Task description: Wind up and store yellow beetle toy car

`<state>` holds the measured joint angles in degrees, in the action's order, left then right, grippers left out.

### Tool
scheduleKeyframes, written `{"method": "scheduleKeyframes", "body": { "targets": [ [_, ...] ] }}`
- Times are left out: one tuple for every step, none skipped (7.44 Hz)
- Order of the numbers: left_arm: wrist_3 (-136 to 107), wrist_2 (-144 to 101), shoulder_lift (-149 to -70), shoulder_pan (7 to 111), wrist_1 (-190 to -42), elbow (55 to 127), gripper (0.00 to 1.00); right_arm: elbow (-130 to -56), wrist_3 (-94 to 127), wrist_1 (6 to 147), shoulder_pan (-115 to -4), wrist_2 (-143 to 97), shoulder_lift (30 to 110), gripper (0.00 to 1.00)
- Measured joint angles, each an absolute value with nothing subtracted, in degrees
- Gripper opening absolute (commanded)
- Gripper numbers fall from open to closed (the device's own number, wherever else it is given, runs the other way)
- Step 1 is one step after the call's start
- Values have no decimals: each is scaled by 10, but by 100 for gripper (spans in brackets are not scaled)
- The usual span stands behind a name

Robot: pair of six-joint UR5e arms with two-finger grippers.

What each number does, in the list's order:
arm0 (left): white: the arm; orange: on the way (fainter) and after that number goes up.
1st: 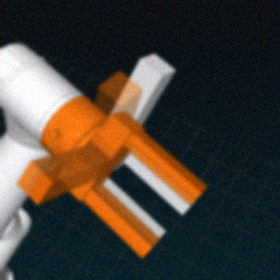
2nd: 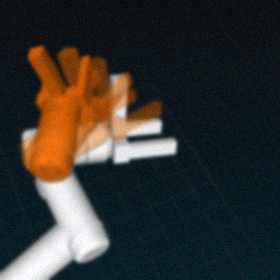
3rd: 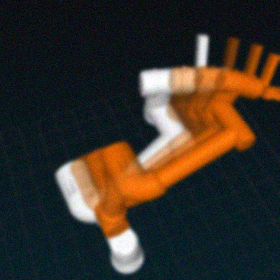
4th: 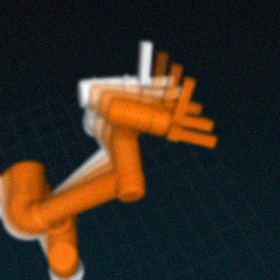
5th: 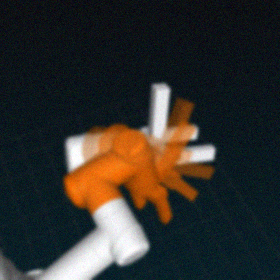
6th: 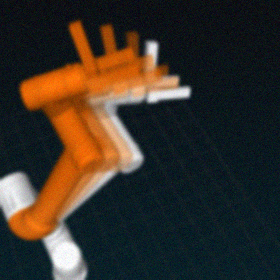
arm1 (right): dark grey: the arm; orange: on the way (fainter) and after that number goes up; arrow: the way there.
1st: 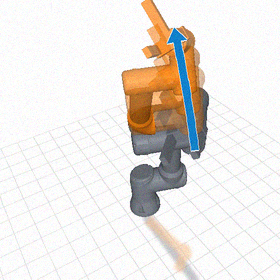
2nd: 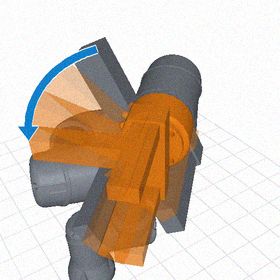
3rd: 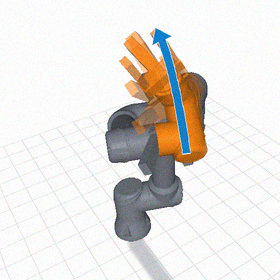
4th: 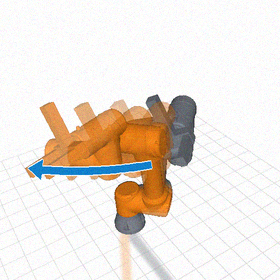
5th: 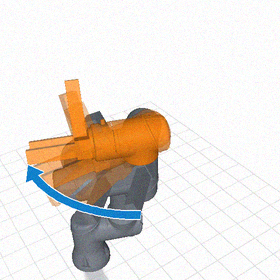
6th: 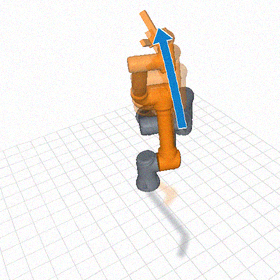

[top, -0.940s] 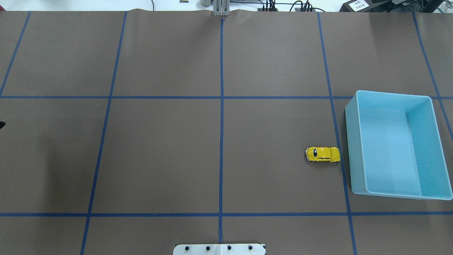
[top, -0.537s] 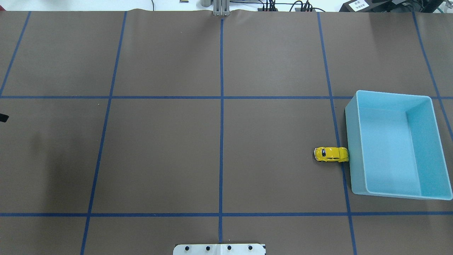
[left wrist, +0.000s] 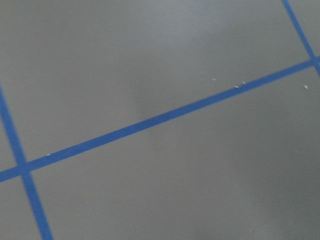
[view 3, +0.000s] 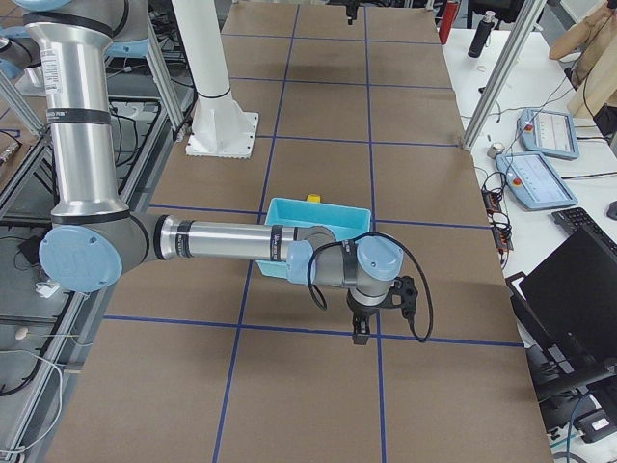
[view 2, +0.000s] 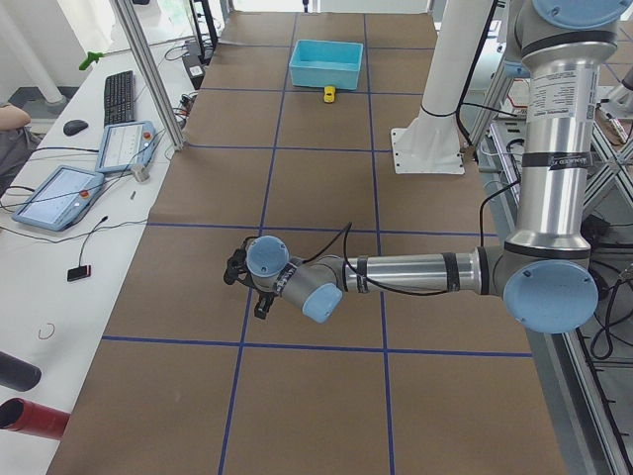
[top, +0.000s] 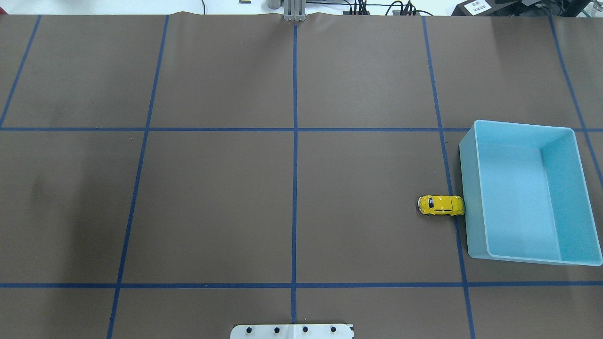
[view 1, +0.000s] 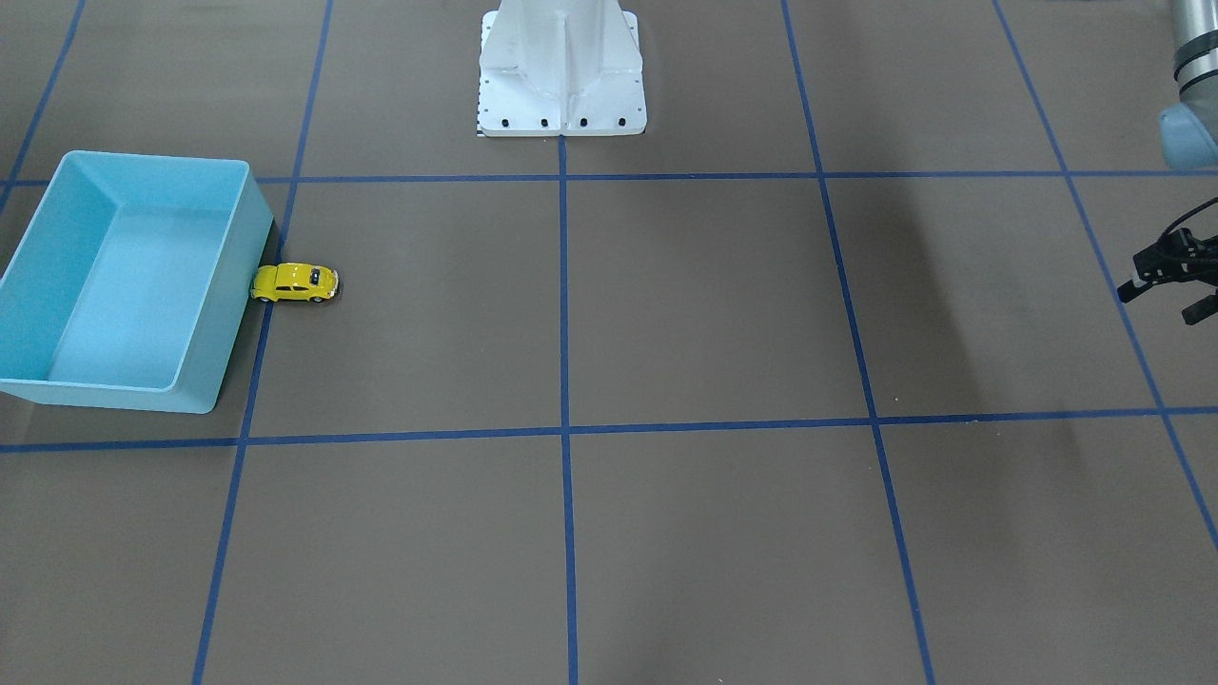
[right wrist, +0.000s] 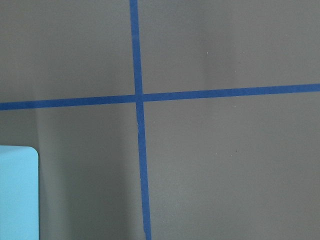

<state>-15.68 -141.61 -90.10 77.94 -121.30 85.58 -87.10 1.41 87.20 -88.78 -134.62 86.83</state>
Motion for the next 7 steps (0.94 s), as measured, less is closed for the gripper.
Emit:
{"method": "scheduleKeyframes", "body": {
  "targets": [
    [-155,-1405,-903,793,-1148,878,100,-877,12,829,-872,-1346,866,100],
    [-155,-1395,-906,807,-1081,897,100,-891,10,784,-842,-1345,864,100],
    [-155,-1375,-910,819,-1021,917,100,-918,10,759,-798,-1339,864,100],
    [-154,-1352,-910,826,-984,933,100,-952,9,750,-748,-1326,864,100],
    [-152,-1340,-910,831,-969,940,100,-979,9,748,-698,-1311,862,100],
    [-148,-1337,-909,838,-963,943,100,-999,8,748,-653,-1297,852,100],
    [-143,-1336,-909,845,-961,943,100,-1009,3,749,-622,-1288,831,100]
  ]
}}
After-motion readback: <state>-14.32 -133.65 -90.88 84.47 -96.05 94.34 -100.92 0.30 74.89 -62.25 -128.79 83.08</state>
